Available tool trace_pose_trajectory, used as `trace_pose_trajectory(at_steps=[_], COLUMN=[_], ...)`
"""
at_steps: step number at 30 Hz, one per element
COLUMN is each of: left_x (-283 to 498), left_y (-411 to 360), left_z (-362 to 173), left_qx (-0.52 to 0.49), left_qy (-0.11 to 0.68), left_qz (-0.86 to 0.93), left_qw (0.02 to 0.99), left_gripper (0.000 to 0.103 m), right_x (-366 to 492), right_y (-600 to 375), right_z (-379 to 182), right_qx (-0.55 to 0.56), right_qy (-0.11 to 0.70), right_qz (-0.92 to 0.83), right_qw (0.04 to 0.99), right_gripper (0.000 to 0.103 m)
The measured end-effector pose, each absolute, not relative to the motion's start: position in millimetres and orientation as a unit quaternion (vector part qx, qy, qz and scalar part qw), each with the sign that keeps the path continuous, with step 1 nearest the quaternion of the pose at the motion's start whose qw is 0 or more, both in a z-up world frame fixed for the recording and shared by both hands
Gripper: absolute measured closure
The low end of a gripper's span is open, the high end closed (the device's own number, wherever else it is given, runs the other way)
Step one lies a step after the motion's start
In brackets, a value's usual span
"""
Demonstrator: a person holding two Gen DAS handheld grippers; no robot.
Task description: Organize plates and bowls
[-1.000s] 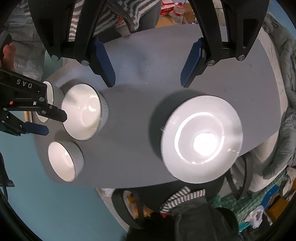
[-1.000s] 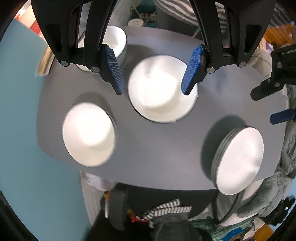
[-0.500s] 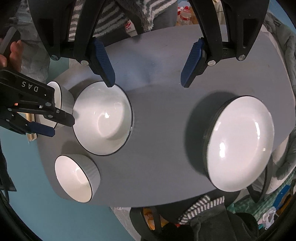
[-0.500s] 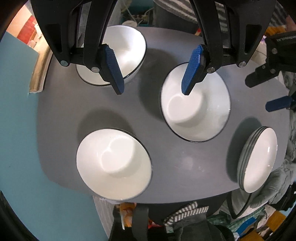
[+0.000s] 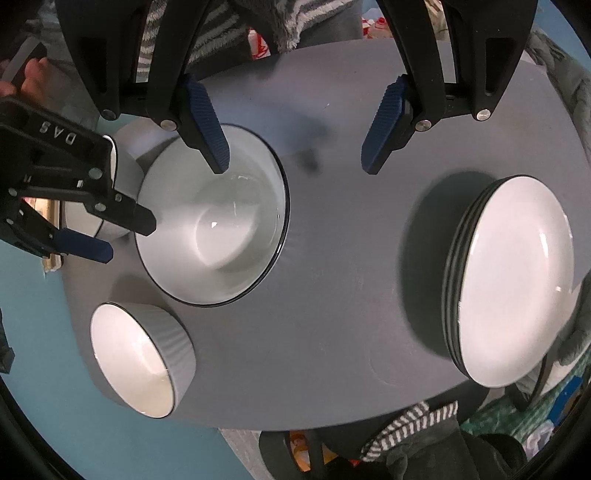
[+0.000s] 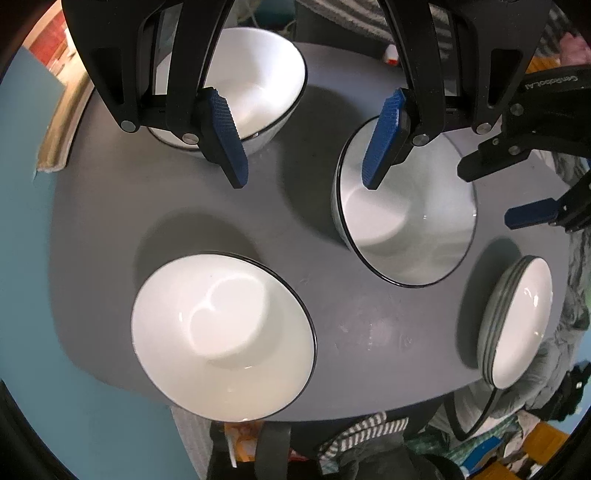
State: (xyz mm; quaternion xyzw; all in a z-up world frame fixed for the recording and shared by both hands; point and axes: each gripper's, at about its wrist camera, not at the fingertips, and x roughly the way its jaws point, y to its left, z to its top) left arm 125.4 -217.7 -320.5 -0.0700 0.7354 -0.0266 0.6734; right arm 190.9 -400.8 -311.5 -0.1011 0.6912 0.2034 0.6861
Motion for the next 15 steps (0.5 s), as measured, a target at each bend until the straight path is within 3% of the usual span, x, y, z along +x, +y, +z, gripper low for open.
trace_pose_trajectory(at_steps=[7, 10, 15], left_x=[129.3, 130.4, 133.0], left_y=[-210.2, -208.0, -204.7], left_z=[-336.1, -340.0, -350.1], left_qx=[-0.101, -0.108, -0.112], left_qy=[0.74, 0.74, 0.751], left_qz=[-0.019, -0.016, -0.014], left_qw=[0.665, 0.663, 0.651], left_gripper=[0.028, 0.03, 0.062], right_x=[194.4, 192.0, 196.1], right_y=[-384.0, -381.3, -371.7], right_z=[-326.1, -335.1, -349.6], right_qx=[-0.104, -0.106, -0.103], right_qy=[0.703, 0.709, 0.722], right_qz=[0.21, 0.211, 0.21], right_qw=[0.671, 0.664, 0.652], right_gripper=[0.039, 0.047, 0.069])
